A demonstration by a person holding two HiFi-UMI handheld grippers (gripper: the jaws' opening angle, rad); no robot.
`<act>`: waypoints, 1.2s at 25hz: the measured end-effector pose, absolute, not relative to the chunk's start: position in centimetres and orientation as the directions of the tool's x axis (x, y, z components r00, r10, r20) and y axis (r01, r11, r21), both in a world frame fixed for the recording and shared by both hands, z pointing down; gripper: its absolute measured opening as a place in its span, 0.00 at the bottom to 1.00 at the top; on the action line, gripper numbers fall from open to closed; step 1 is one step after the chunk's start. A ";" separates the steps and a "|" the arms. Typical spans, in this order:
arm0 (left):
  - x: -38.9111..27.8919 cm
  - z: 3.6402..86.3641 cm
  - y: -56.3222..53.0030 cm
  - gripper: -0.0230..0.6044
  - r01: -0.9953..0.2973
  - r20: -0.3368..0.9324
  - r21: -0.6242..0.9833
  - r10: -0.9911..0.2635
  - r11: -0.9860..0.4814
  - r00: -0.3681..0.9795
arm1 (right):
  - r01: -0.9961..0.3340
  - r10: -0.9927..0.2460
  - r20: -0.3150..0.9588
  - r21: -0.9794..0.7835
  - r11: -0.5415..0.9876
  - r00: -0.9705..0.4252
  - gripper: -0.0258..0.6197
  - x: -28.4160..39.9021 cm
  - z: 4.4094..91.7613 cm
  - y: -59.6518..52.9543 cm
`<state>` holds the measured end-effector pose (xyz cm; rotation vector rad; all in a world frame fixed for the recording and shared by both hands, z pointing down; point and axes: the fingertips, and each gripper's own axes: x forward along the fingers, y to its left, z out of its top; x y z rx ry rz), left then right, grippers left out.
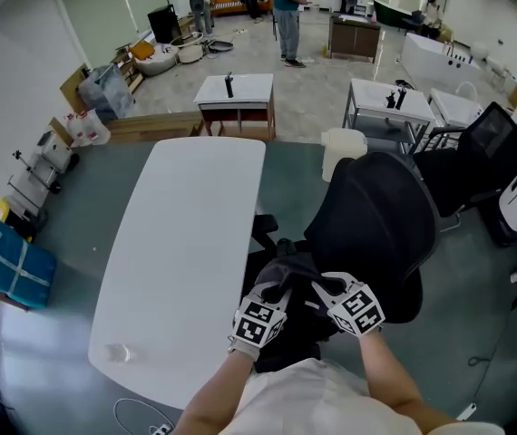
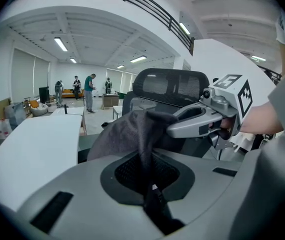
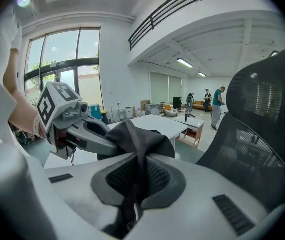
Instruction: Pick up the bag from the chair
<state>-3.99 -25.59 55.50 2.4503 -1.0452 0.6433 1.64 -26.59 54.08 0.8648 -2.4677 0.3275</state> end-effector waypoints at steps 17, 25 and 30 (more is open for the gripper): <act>-2.7 48.2 -27.4 0.10 -0.729 0.421 0.088 -0.638 -0.679 0.644 | -0.675 -0.622 0.375 -0.016 0.737 -0.687 0.09 3.0 47.1 -28.1; -2.5 43.0 -28.9 0.10 -0.730 0.325 0.018 -0.686 -0.683 0.651 | -0.706 -0.687 0.258 0.024 0.708 -0.679 0.09 3.3 42.1 -29.4; -2.3 40.7 -29.8 0.10 -0.731 0.274 -0.004 -0.704 -0.683 0.656 | -0.717 -0.708 0.200 0.034 0.696 -0.678 0.09 3.6 39.8 -30.0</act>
